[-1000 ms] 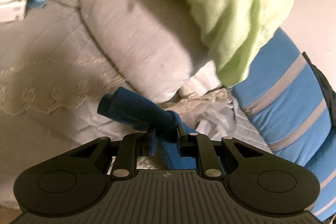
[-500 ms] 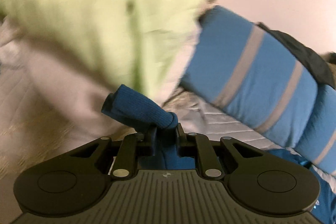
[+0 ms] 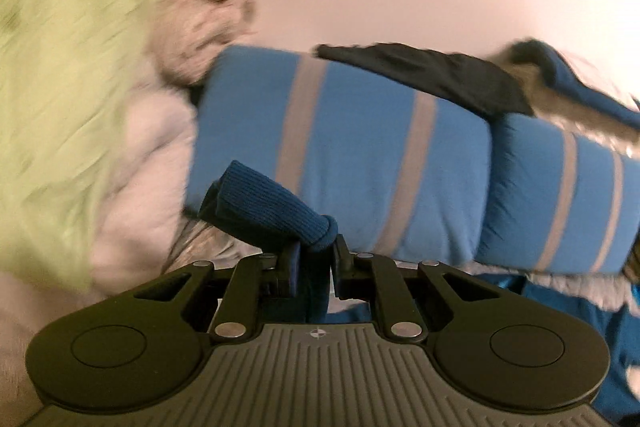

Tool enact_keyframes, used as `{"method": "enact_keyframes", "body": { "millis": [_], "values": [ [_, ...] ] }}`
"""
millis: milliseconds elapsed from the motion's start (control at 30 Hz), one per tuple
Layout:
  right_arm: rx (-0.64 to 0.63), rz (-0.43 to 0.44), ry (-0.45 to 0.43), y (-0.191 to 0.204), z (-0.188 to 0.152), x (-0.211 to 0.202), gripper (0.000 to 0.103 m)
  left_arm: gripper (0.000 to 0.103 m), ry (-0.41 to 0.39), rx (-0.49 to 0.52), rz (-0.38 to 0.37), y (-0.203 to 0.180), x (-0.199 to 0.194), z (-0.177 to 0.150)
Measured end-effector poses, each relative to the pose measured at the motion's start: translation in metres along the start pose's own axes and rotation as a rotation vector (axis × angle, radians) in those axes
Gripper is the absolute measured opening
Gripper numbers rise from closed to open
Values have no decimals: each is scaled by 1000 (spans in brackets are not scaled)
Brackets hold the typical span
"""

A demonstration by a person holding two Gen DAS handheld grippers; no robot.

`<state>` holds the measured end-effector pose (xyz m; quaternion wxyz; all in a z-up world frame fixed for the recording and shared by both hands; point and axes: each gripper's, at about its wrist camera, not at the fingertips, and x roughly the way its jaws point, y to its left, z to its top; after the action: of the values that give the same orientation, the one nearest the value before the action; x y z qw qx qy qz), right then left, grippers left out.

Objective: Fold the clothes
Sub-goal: 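Lift the held cuff and lay the sleeve across the chest with the left gripper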

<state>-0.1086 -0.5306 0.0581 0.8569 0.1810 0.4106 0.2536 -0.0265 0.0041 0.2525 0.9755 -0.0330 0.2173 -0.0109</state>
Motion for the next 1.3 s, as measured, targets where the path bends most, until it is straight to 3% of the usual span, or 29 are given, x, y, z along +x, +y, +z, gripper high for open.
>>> {"method": "enact_keyframes", "body": {
  "millis": [333,533,600,700,800,867,967,1100,1300],
  "values": [
    [-6,-5,-15,1,0,-2,98,15,-13,150,-92,-73,13,0],
    [-18,-11,1,3,1,1,99,15,-33,331,-175,-138,19,-18],
    [-25,-14,8,4,1,2,99,16,-43,405,-234,-165,21,-30],
    [-21,-11,11,4,2,3,99,20,-62,515,-308,-201,21,-54],
    [-6,-2,12,2,2,3,99,38,-40,573,-380,-229,26,-80],
    [-1,-3,11,1,1,2,99,48,-36,582,-402,-234,27,-91],
    [-5,-6,7,2,1,1,99,51,-7,564,-401,-229,29,-99],
    [-47,-31,44,8,3,5,100,61,14,535,-351,-201,20,-106],
    [-369,-95,108,45,12,7,100,62,65,529,-272,-132,2,-117]
  ]
}}
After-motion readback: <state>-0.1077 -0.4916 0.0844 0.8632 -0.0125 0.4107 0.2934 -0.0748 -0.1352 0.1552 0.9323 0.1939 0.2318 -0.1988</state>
